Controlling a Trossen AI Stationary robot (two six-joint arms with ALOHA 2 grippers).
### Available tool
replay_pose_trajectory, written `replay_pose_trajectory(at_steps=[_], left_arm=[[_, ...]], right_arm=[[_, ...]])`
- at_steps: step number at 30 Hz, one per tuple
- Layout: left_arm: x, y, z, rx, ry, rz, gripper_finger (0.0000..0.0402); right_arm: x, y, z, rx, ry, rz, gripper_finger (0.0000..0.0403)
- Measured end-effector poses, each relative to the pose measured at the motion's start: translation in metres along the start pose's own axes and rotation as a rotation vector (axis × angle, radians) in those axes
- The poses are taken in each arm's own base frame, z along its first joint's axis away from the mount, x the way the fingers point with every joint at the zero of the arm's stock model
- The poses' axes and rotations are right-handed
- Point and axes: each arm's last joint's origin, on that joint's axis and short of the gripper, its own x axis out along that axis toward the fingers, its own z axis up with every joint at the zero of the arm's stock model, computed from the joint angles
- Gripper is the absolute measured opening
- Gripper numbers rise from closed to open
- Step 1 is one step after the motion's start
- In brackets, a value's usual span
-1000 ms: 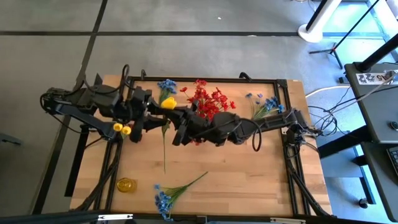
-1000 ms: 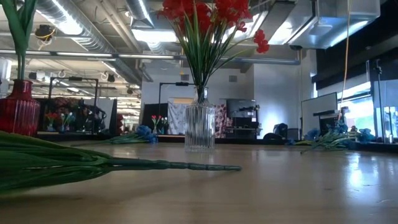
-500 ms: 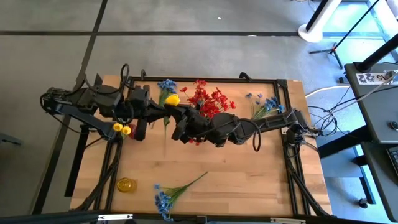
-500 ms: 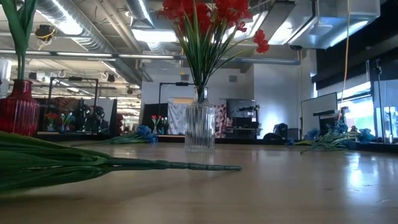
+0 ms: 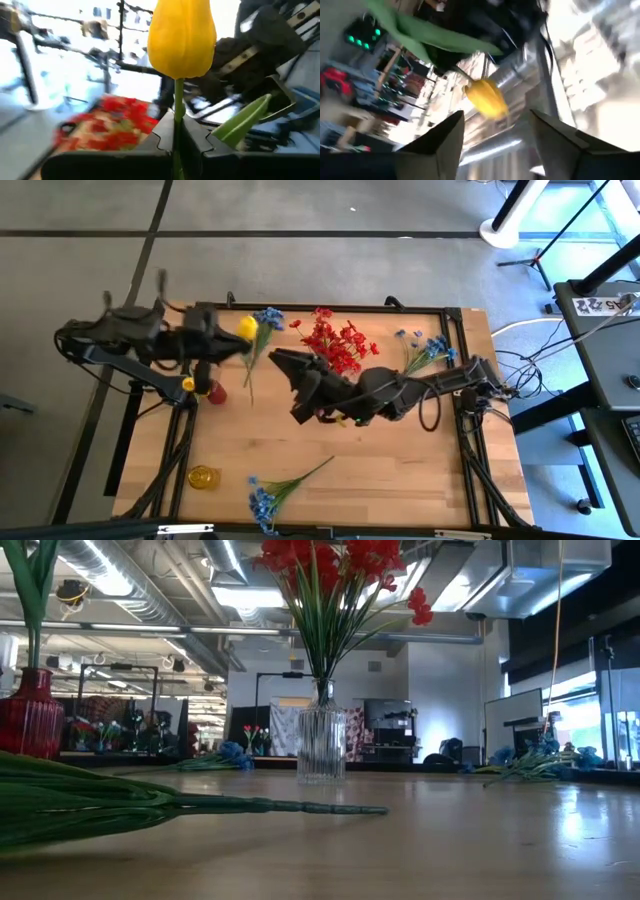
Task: Sort flowers into vase by color
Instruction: Put the yellow flower into the red vase
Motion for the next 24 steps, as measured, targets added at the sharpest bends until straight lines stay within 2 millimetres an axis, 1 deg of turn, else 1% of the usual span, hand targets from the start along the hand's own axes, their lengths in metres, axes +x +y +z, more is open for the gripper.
replay_pose_trajectory(at_steps=[3, 6, 8, 10, 14, 17, 21, 24], left_arm=[[-0.023, 0.014, -0.001, 0.073, -0.003, 0.131, 0.0007], [-0.046, 0.027, -0.005, 0.151, 0.026, 0.258, 0.0007], [-0.058, 0.034, -0.008, 0.191, 0.043, 0.296, 0.0007], [-0.069, 0.039, -0.010, 0.191, 0.041, 0.317, 0.0007], [-0.083, 0.048, -0.024, 0.195, 0.033, 0.350, 0.0007], [-0.091, 0.055, -0.042, 0.201, 0.040, 0.334, 0.0007], [-0.092, 0.060, -0.072, 0.212, 0.074, 0.271, 0.0007], [-0.093, 0.062, -0.088, 0.203, 0.078, 0.223, 0.0007]], right_arm=[[-0.005, -0.005, -0.006, 0.186, 0.058, 0.035, 0.0234], [-0.008, -0.005, -0.008, 0.391, 0.167, 0.106, 0.0238], [-0.011, -0.004, -0.007, 0.470, 0.247, 0.159, 0.0238], [-0.014, -0.002, -0.005, 0.510, 0.310, 0.210, 0.0238], [-0.021, -0.001, 0.004, 0.587, 0.342, 0.254, 0.0238], [-0.027, -0.002, 0.010, 0.646, 0.328, 0.256, 0.0239], [-0.036, -0.006, 0.018, 0.682, 0.296, 0.264, 0.0239], [-0.041, -0.009, 0.022, 0.715, 0.287, 0.260, 0.0239]])
